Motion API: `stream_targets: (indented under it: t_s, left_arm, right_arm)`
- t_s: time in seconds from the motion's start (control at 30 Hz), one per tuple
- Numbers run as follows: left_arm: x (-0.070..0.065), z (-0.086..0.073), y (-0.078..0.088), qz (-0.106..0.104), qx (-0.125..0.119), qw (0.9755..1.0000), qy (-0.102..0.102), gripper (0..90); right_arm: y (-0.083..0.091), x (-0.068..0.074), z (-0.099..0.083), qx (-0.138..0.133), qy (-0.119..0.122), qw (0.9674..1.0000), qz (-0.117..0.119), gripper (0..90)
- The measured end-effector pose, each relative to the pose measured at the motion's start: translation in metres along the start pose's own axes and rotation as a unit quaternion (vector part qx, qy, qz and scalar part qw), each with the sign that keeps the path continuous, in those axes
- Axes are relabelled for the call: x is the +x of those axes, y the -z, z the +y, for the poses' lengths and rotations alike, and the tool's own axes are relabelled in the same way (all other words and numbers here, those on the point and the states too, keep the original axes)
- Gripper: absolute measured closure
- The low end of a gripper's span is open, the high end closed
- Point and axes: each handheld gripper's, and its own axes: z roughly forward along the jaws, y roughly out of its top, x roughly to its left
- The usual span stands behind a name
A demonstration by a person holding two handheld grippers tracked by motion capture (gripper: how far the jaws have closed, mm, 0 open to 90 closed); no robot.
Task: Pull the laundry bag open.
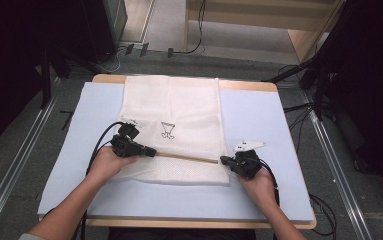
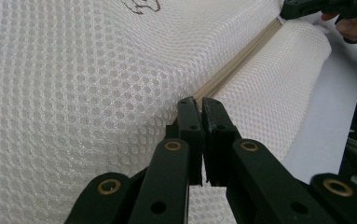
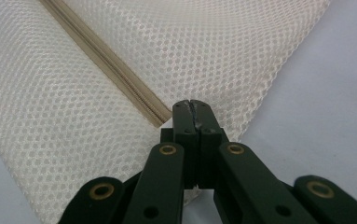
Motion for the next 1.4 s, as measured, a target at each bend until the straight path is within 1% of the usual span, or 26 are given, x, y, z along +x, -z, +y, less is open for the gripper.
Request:
stream_targets:
  t_s: [0.17,0.23,0.27,0.33,0.37,0.43,0.47,0.5,0.53,0.6,0.63,0.67,0.7,0.8,0.83,0.87,0.9,0.97,1.0,1.1,1.23,1.27,1.3,1.33,1.37,1.4]
  left_arm:
    - [0.003,0.0,0.0,-0.009,0.003,0.9999,0.004,88.8]
    - [0.001,0.0,0.001,-0.001,-0.002,1.0,0.005,88.8]
    - [0.001,0.0,0.001,-0.001,-0.002,1.0,0.005,88.9]
    - [0.002,-0.001,0.003,-0.003,0.0,1.0,0.003,88.9]
    - [0.003,-0.001,0.003,-0.009,0.003,0.9999,0.005,88.9]
    - [0.005,-0.004,0.005,-0.011,0.006,0.9999,0.009,88.9]
    - [0.005,-0.005,0.006,-0.002,0.005,1.0,0.006,88.9]
    - [0.007,-0.006,0.007,-0.014,0.006,0.9998,0.011,88.9]
    - [0.007,-0.007,0.008,-0.005,0.003,0.9999,0.011,88.9]
    - [0.008,-0.007,0.009,-0.008,0.006,0.9999,0.01,88.9]
    - [0.01,-0.008,0.011,-0.001,0.004,0.9999,0.011,88.9]
    - [0.011,-0.009,0.012,-0.01,0.006,0.9998,0.014,88.9]
    - [0.011,-0.009,0.012,-0.01,0.006,0.9998,0.014,88.9]
    - [0.013,-0.011,0.017,-0.002,0.002,0.9999,0.016,88.9]
    - [0.014,-0.012,0.018,-0.006,0.001,0.9998,0.019,88.9]
    - [0.015,-0.013,0.02,0.003,0.0,0.9998,0.018,88.9]
    - [0.017,-0.014,0.022,-0.003,-0.001,0.9997,0.024,88.9]
    - [0.019,-0.016,0.027,-0.003,-0.007,0.9995,0.03,88.9]
    - [0.02,-0.017,0.029,-0.007,-0.005,0.9995,0.03,88.9]
    - [0.022,-0.021,0.032,-0.001,-0.006,0.9994,0.033,88.9]
    - [0.025,-0.022,0.034,-0.001,-0.009,0.9993,0.037,88.8]
    - [0.027,-0.023,0.035,-0.003,-0.004,0.9993,0.036,88.8]
    - [0.028,-0.023,0.035,0.001,-0.005,0.9993,0.037,88.8]
    - [0.029,-0.024,0.036,-0.004,-0.004,0.9991,0.043,88.9]
    - [0.03,-0.025,0.038,0.0,-0.005,0.9991,0.042,88.8]
    - [0.032,-0.026,0.039,-0.005,-0.007,0.9988,0.049,88.9]
  right_arm:
    - [0.0,0.0,0.0,0.0,0.0,1.0,0.0,90.0]
    - [0.0,0.0,0.0,0.0,0.0,1.0,0.0,90.0]
    - [0.0,0.0,0.0,0.0,0.0,1.0,0.0,90.0]
    - [0.0,0.0,0.0,0.0,0.0,1.0,0.0,90.0]
    - [0.0,0.0,0.0,0.0,0.0,1.0,0.0,90.0]
    - [0.0,0.0,0.0,0.0,0.001,1.0,0.0,90.0]
    - [0.0,0.0,0.0,0.0,0.001,1.0,0.0,90.0]
    - [0.0,0.0,0.0,0.0,0.0,1.0,0.0,90.0]
    - [0.0,0.0,0.0,0.001,0.0,1.0,-0.001,90.0]
    - [0.0,0.0,0.0,0.001,0.001,1.0,-0.001,90.0]
    - [0.0,0.0,0.0,0.001,0.001,1.0,0.0,90.0]
    - [0.0,0.0,0.0,0.001,0.001,1.0,0.0,90.0]
    - [0.0,0.0,0.0,0.001,0.001,1.0,0.0,90.0]
    - [0.0,0.0,0.0,0.001,0.001,1.0,-0.001,90.0]
    - [0.0,0.0,0.0,0.001,0.001,1.0,0.0,90.0]
    - [0.0,0.0,0.0,0.001,0.002,1.0,0.0,90.0]
    - [0.0,0.0,0.0,0.001,0.002,1.0,0.0,90.0]
    - [0.0,0.0,0.0,0.001,0.002,1.0,0.0,90.0]
    - [0.0,0.0,0.0,0.001,0.002,1.0,-0.001,90.0]
    - [0.0,0.0,0.0,0.001,0.002,1.0,0.0,90.0]
    - [0.0,0.0,0.0,0.001,0.002,1.0,0.0,90.0]
    - [0.0,0.0,0.0,0.001,0.002,1.0,0.0,90.0]
    - [0.0,0.0,0.0,0.002,0.002,1.0,0.0,90.0]
    - [0.0,0.0,0.0,0.001,0.002,1.0,0.0,90.0]
    - [0.0,0.0,0.0,0.002,0.002,1.0,0.0,90.0]
    - [0.0,0.0,0.0,0.001,0.002,1.0,0.0,90.0]
